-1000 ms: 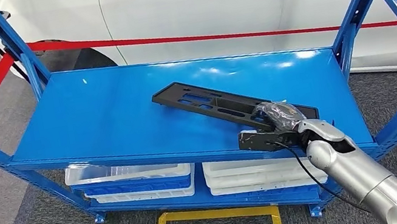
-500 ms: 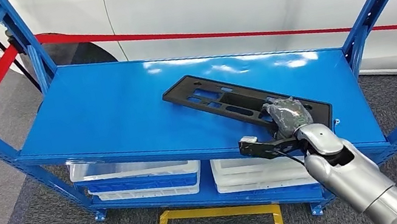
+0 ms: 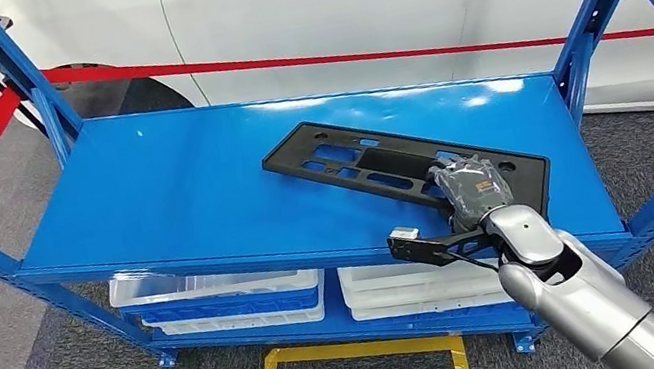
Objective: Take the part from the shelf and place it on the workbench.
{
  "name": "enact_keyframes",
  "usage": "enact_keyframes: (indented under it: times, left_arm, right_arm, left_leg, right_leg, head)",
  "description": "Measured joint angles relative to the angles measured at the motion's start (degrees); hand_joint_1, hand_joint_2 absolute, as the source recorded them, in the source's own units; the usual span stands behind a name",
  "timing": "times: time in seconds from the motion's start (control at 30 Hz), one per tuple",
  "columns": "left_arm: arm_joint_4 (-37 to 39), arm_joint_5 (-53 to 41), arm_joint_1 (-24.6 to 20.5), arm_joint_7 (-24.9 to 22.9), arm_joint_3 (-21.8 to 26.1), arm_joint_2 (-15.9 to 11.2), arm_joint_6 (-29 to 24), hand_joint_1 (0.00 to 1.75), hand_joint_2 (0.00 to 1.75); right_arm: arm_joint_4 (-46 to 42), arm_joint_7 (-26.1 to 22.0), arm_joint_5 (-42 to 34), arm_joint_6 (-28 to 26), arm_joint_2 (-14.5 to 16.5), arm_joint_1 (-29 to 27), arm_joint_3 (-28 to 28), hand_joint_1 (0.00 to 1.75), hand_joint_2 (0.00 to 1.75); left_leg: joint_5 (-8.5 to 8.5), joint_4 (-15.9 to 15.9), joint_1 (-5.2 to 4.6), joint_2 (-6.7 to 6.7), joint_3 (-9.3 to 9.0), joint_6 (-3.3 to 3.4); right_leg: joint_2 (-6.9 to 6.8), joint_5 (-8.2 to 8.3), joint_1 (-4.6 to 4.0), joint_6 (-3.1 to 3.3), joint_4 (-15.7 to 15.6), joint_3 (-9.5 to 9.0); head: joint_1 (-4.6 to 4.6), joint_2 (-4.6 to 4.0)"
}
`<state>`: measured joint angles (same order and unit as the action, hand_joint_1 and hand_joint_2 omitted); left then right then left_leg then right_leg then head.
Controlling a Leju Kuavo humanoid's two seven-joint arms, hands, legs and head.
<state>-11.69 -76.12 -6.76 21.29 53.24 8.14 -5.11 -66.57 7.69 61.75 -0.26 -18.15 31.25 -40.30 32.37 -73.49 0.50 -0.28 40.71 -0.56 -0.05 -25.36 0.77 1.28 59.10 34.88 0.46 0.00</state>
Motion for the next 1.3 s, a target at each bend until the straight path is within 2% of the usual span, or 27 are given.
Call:
enact_keyframes:
  times: [0.03,0.07,0.13,0.17,0.23,0.3,0.37,0.43,0.47,0.5,0.53,0.6,0.63,0.67,0.7,0.77,0.9,0.97,1.0,1.07,1.1,1.13,1.17,1.23,1.3]
  left_arm:
    - [0.0,0.01,0.01,0.0,0.0,-0.02,0.0,0.0,0.0]
    - [0.0,0.01,-0.01,0.0,0.01,-0.03,0.0,0.0,0.0]
    - [0.0,0.04,-0.11,0.01,0.01,-0.06,-0.01,0.0,0.0]
    - [0.0,0.1,-0.15,0.01,0.01,-0.07,-0.03,0.0,0.0]
    - [0.0,0.29,-0.08,0.01,0.01,-0.07,-0.08,0.0,0.0]
    - [0.0,0.42,0.07,-0.01,0.01,0.06,-0.11,0.0,0.0]
    - [0.0,0.44,0.07,-0.04,0.01,0.16,-0.17,0.0,0.0]
    - [0.0,0.46,0.09,-0.11,0.01,0.14,-0.25,0.0,0.0]
    - [0.0,0.48,0.16,-0.15,0.01,0.12,-0.27,0.0,0.0]
    - [0.0,0.5,0.24,-0.2,0.02,0.11,-0.3,0.0,0.0]
    - [0.0,0.51,0.33,-0.28,0.02,0.11,-0.34,0.0,0.0]
    - [0.0,0.51,0.54,-0.43,0.03,0.13,-0.46,0.0,0.0]
    - [0.0,0.51,0.65,-0.51,0.03,0.13,-0.6,0.0,0.0]
    - [0.0,0.5,0.74,-0.61,0.03,0.13,-0.74,0.0,0.0]
    - [0.0,0.48,0.83,-0.73,0.03,0.11,-0.91,0.0,0.0]
    - [0.0,0.39,1.0,-0.98,0.03,0.05,-1.1,0.0,0.0]
    - [0.0,0.34,1.13,-1.1,0.03,0.02,-1.14,0.0,0.0]
    - [0.0,0.34,1.19,-1.13,0.03,-0.04,-1.14,0.0,0.0]
    - [0.0,0.3,1.28,-1.14,0.03,-0.08,-1.14,0.0,0.0]
    - [0.0,0.12,1.5,-1.14,0.03,-0.11,-1.13,0.0,0.0]
    - [0.0,0.03,1.6,-1.12,0.03,-0.12,-1.12,0.0,0.0]
    - [0.0,-0.01,1.65,-1.1,0.03,-0.13,-1.11,0.0,0.0]
    - [0.0,-0.01,1.68,-1.06,0.03,-0.15,-1.11,0.0,0.0]
    - [-0.01,-0.03,1.65,-0.95,0.04,-0.33,-1.11,0.0,0.0]
    - [-0.01,-0.07,1.62,-0.75,0.05,-0.43,-1.11,0.0,0.0]
  right_arm:
    - [-0.05,-0.03,0.1,-0.02,0.05,-0.12,0.0,1.75,1.75]
    - [-0.16,-0.09,0.39,-0.07,0.11,-0.2,0.0,1.75,1.75]
    - [-0.66,-0.11,2.51,-0.67,0.23,-0.29,0.0,1.75,1.75]
    - [-1.16,0.13,4.67,-1.34,0.36,-0.47,0.0,1.75,1.75]
    - [-2.72,1.28,10.49,-3.22,0.8,-1.21,0.0,1.75,1.75]
    - [-4.86,2.83,16.4,-5.4,1.24,-2.13,0.0,1.75,1.75]
    - [-7.22,4.19,21.39,-8.03,1.7,-3.03,0.0,1.75,1.75]
    - [-9.26,5.41,24.92,-10.63,2.2,-4.21,-0.01,1.75,1.75]
    - [-10.12,6.31,26.08,-11.81,2.37,-4.82,-0.13,1.75,1.75]
    - [-10.92,7.49,26.94,-12.94,2.51,-5.3,-0.41,1.75,1.75]
    - [-11.82,9.35,27.54,-14.23,2.62,-5.59,-1.08,1.75,1.75]
    - [-13.7,13.82,27.99,-16.74,2.72,-5.67,-3.16,1.75,1.75]
    - [-14.98,16.56,28.06,-18.26,2.76,-5.56,-4.68,1.75,1.75]
    - [-16.26,18.67,28.09,-19.65,2.91,-5.44,-6.09,1.75,1.75]
    - [-17.57,20.42,28.1,-21.08,3.1,-5.35,-7.56,1.75,1.75]
    - [-19.47,21.66,28.11,-23.18,3.59,-5.3,-9.81,1.75,1.75]
    - [-20.4,21.71,28.12,-24.25,3.86,-5.29,-11.13,1.75,1.75]
    - [-20.91,21.47,28.12,-24.66,4.16,-5.28,-11.82,1.75,1.75]
    - [-21.46,20.94,28.12,-25.29,4.74,-5.29,-12.73,1.75,1.75]
    - [-22.65,18.97,28.12,-26.84,6.39,-5.5,-14.82,1.75,1.75]
    - [-23.12,17.84,28.12,-27.53,7.28,-5.7,-15.7,1.75,1.75]
    - [-23.32,17.06,28.12,-27.86,7.91,-5.92,-16.1,1.75,1.75]
    - [-23.46,16.64,28.12,-28.09,8.41,-6.08,-16.32,1.75,1.75]
    - [-23.65,16.43,28.12,-28.58,9.16,-6.2,-16.58,1.75,1.75]
    - [-23.79,16.47,28.12,-29.11,9.66,-6.21,-16.81,1.75,1.75]
  left_leg:
    - [-1.83,2.22,0.03,0.0,-0.85,0.08]
    - [-4.08,5.92,0.04,0.0,-2.43,0.25]
    - [-6.7,12.66,-0.16,-0.06,-5.47,0.77]
    - [-6.98,14.26,-0.29,-0.08,-6.15,1.02]
    - [-6.9,14.94,-0.4,-0.12,-6.27,1.49]
    - [-7.24,15.54,-0.11,-0.05,-6.55,2.1]
    - [-7.54,16.12,0.15,0.05,-6.88,2.71]
    - [-7.51,16.13,0.11,0.04,-6.94,2.98]
    - [-7.44,16.05,0.09,0.01,-6.94,3.02]
    - [-7.33,15.91,0.1,-0.03,-6.96,3.0]
    - [-7.18,15.7,0.12,-0.08,-6.97,2.93]
    - [-6.69,15.07,0.19,-0.15,-7.0,2.55]
    - [-6.43,14.72,0.11,-0.16,-6.9,2.27]
    - [-6.24,14.45,0.03,-0.15,-6.78,1.97]
    - [-6.15,14.31,-0.06,-0.13,-6.69,1.68]
    - [-6.22,14.36,-0.08,-0.09,-6.68,1.2]
    - [-6.27,14.49,0.02,-0.08,-6.78,0.89]
    - [-5.75,14.04,0.09,-0.07,-6.57,0.62]
    - [-3.98,10.93,0.13,-0.04,-5.17,0.33]
    - [-0.28,2.29,0.18,-0.01,-1.18,-0.04]
    - [0.6,-0.75,0.14,0.0,0.23,0.02]
    - [-0.63,0.35,0.02,-0.01,-0.32,0.39]
    - [-2.66,4.04,-0.17,-0.03,-2.17,0.94]
    - [-5.34,11.62,-0.66,0.07,-5.9,2.2]
    - [-5.75,14.46,-1.08,0.21,-7.21,2.74]
  right_leg:
    - [0.06,-0.06,0.0,-0.02,0.08,-0.04]
    - [0.11,-0.14,0.0,-0.09,0.15,-0.09]
    - [0.18,-0.26,-0.16,-0.4,0.31,-0.02]
    - [0.18,-0.26,-0.23,-0.63,0.35,0.08]
    - [0.18,-0.15,-0.28,-1.16,0.24,0.15]
    - [0.16,-0.67,-0.31,-1.66,0.66,0.31]
    - [0.14,-3.43,-0.38,-1.9,5.01,2.16]
    - [0.15,-7.08,-0.29,-2.03,12.7,5.62]
    - [0.14,-8.05,-0.18,-2.1,15.71,7.06]
    - [0.13,-8.05,-0.06,-2.16,17.04,7.78]
    - [0.11,-6.92,0.07,-2.18,16.09,7.39]
    - [0.08,-3.04,0.34,-2.17,8.94,4.0]
    - [0.08,-1.73,0.29,-2.11,5.3,2.16]
    - [0.13,-1.1,0.24,-1.96,2.88,0.97]
    - [0.2,-1.14,0.12,-1.78,1.86,0.5]
    - [0.34,-1.16,-0.1,-1.24,1.8,0.52]
    - [0.38,-1.11,-0.19,-0.81,1.74,0.53]
    - [0.32,-1.0,0.0,-0.47,1.54,0.44]
    - [0.25,-0.95,0.02,-0.16,1.45,0.41]
    - [0.15,-0.91,-0.24,0.38,1.37,0.38]
    - [0.13,-0.9,-0.47,0.56,1.37,0.38]
    - [0.17,-0.9,-0.7,0.62,1.37,0.32]
    - [0.2,-0.9,-0.88,0.65,1.37,0.25]
    - [0.19,-0.87,-1.08,0.61,1.36,0.2]
    - [0.05,-0.77,-1.0,0.32,1.29,0.25]
  head:
    - [-0.01,0.0]
    - [-0.01,0.0]
    - [0.0,0.0]
    - [0.02,0.0]
    - [0.04,0.0]
    - [0.07,0.0]
    - [0.14,0.0]
    - [0.16,0.0]
    - [0.16,0.0]
    - [0.16,0.0]
    - [0.17,0.0]
    - [0.18,0.0]
    - [0.19,0.0]
    - [0.15,0.0]
    - [0.11,0.0]
    - [0.03,0.0]
    - [0.05,0.0]
    - [0.05,0.0]
    - [0.04,0.0]
    - [0.01,0.0]
    - [-0.01,0.0]
    - [-0.02,0.0]
    - [-0.01,0.0]
    - [0.03,0.0]
    - [0.04,0.0]
